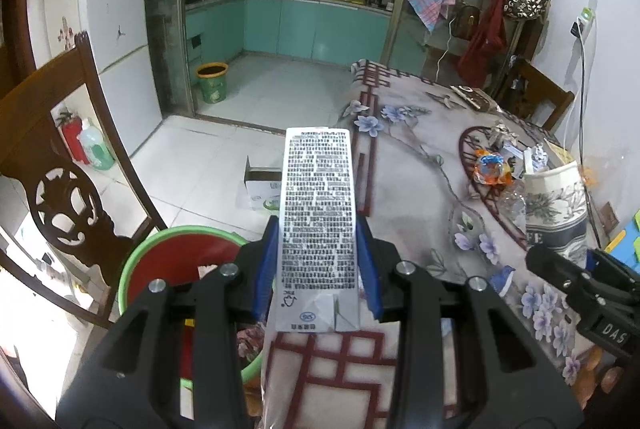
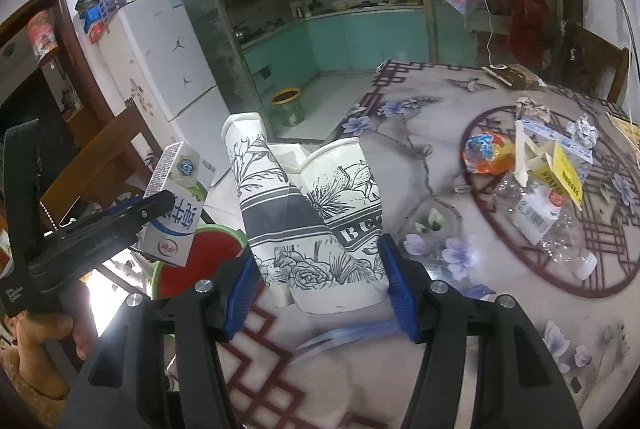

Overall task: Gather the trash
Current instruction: 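Carry the paper cup and milk carton over the red bucket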

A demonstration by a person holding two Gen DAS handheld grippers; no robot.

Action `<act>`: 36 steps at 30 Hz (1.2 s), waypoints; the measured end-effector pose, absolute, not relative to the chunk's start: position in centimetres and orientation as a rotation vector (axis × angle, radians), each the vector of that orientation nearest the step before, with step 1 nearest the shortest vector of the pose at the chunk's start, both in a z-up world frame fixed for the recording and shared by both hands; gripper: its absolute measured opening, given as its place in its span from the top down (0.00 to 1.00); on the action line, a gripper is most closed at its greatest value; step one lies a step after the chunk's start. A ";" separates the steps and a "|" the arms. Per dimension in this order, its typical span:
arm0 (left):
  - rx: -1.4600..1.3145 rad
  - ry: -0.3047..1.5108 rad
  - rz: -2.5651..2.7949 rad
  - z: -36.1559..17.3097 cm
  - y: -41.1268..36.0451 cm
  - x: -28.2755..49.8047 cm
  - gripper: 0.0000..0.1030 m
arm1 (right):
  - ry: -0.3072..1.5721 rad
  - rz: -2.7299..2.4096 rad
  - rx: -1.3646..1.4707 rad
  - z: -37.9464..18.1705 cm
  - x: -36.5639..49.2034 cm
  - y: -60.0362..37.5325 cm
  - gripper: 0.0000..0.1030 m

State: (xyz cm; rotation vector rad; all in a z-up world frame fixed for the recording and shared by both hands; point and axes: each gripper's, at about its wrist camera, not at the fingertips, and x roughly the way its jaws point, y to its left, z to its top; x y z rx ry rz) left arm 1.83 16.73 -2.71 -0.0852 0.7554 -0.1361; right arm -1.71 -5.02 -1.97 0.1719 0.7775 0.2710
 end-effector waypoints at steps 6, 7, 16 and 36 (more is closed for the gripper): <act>-0.092 0.772 -0.126 -3.2 17.2 2.1 0.65 | 0.795 0.274 0.182 -2.9 -1.4 -4.5 0.45; -0.094 0.776 -0.128 -3.3 17.3 2.1 0.65 | 0.798 0.275 0.183 -3.0 -1.4 -4.4 0.45; -0.089 0.794 -0.136 -3.6 17.1 2.4 0.65 | 0.807 0.293 0.184 -3.4 -1.6 -3.6 0.45; -0.114 0.825 -0.096 -4.9 19.6 2.7 0.65 | 0.798 0.332 0.187 -2.8 -0.3 -0.9 0.45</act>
